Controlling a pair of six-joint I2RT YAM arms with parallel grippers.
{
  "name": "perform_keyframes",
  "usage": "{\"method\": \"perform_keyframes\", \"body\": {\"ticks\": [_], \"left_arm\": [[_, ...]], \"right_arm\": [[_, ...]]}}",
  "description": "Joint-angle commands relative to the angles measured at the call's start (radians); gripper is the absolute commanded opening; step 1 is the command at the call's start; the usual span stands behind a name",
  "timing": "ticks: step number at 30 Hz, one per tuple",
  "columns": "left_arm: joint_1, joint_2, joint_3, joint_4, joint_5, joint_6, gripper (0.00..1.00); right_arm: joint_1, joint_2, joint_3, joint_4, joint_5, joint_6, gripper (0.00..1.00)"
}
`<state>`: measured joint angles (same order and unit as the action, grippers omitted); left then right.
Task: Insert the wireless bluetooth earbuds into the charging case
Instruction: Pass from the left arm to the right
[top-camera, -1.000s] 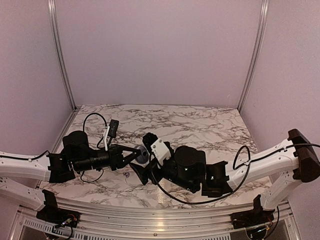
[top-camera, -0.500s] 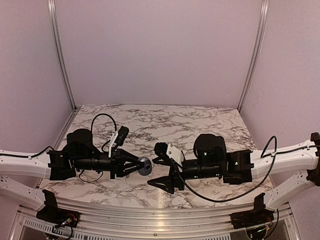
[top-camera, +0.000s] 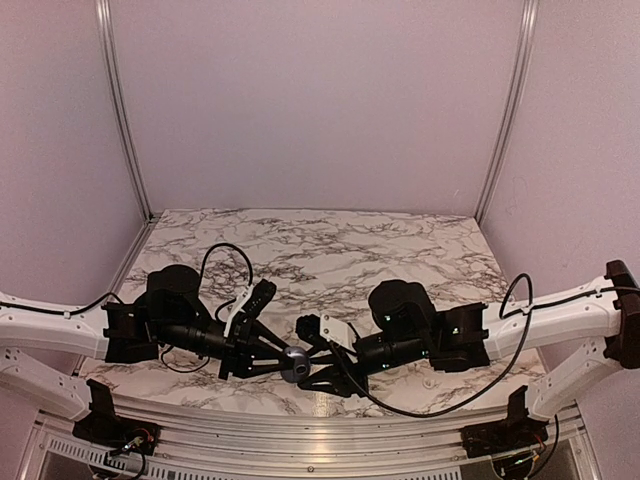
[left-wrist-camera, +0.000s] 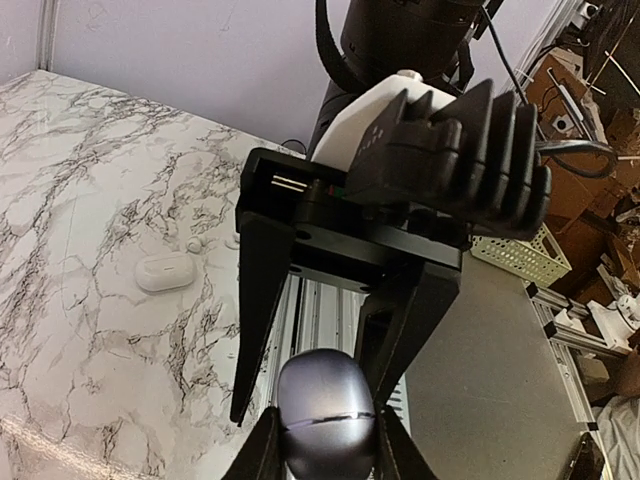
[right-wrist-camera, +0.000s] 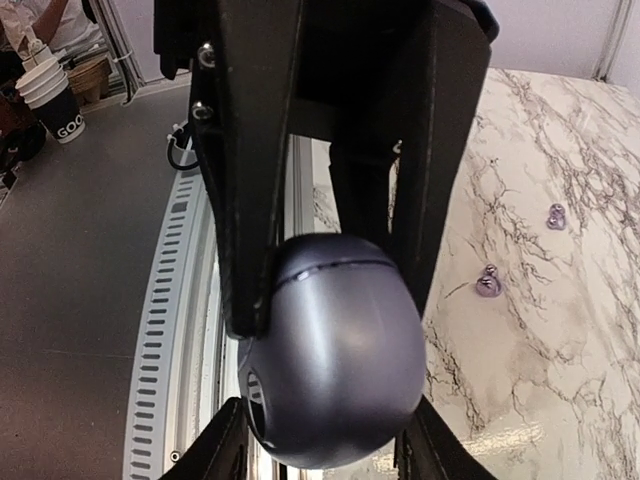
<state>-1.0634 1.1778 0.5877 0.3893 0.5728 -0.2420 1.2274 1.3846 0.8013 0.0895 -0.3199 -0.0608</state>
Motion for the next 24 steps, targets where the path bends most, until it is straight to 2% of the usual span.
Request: {"method": "perform_keyframes", "body": {"ticks": [1,5,9,13,24], "left_arm": [[-0.017,-0.005,0.035,-0.047,0.036,0.068,0.05],[-0.02,-0.01,0.032,-0.064,0.018,0.086,0.06],[-0.027,0.028,0.055,-0.081,0.024,0.101,0.06],[-0.036,0.05,0.068,-0.098,0.012,0.115,0.06],[-0.046,0.055,0.075,-0.116,-0.007,0.129,0.07]], "right_arm": [[-0.013,0.008,0.033,0.006,-0.06,-0.006,0.42],[-0.019,0.022,0.041,0.002,-0.082,0.0,0.42],[-0.022,0.028,0.045,0.011,-0.102,0.004,0.45],[-0.026,0.03,0.044,0.018,-0.115,0.008,0.43],[-0.032,0.054,0.044,0.033,-0.147,0.01,0.15]]}}
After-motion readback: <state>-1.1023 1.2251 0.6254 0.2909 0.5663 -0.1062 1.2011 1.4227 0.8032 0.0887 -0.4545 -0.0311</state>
